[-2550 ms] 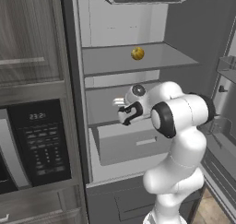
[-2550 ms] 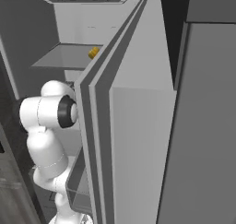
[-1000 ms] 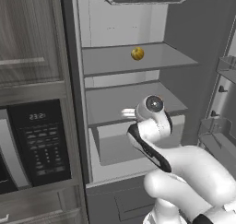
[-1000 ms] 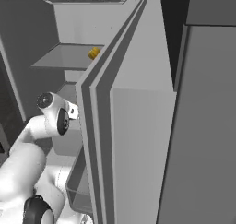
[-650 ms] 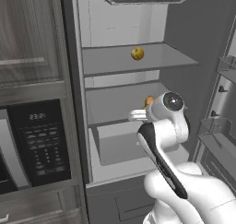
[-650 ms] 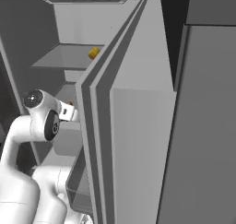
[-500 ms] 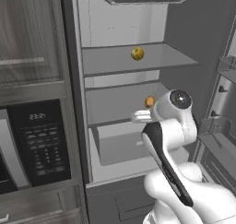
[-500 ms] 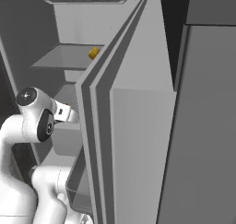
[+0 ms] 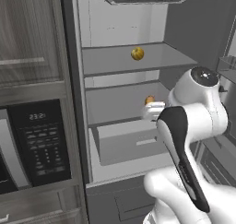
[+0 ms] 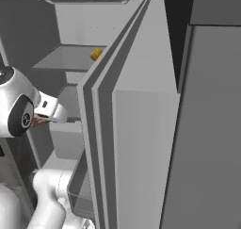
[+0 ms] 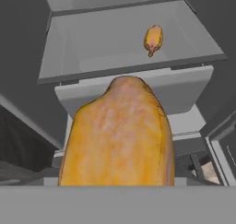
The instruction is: Place one squash and one chicken drumstick in each tupperware on the nearby counter, to pack two identical lunches.
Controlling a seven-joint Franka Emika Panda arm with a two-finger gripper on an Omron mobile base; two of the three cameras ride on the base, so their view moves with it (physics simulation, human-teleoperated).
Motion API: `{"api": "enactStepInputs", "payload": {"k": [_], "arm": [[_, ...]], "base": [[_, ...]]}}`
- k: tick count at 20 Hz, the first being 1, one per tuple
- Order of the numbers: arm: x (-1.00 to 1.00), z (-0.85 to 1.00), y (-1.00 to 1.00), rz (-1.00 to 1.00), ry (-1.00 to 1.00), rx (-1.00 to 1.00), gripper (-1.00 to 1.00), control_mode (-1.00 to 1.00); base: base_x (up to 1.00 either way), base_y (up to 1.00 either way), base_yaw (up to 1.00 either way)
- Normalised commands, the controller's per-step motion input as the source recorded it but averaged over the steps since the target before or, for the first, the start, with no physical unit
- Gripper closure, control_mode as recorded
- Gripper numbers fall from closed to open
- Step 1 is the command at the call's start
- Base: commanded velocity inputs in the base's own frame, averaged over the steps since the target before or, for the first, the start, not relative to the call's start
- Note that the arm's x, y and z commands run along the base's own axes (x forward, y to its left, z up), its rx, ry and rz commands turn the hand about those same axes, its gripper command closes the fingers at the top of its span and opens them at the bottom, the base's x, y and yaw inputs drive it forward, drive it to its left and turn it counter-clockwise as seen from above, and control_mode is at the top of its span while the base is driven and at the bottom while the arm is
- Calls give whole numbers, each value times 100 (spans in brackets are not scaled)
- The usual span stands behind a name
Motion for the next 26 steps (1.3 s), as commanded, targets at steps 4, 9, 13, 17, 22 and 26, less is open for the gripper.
{"api": "enactStepInputs", "payload": {"k": [4,9,13,17,22,26], "arm": [[-49,64,-11,0,22,0,100,-100],[-55,19,-29,0,11,0,100,-100],[-16,-9,-5,0,0,-1,100,100],[0,0,0,0,0,0,100,100],[0,0,0,0,0,0,100,100],[0,0,0,0,0,0,100,100]], "base": [[0,0,0],[0,0,0],[-36,-3,1],[-53,0,6],[-43,36,2],[0,92,0]]}}
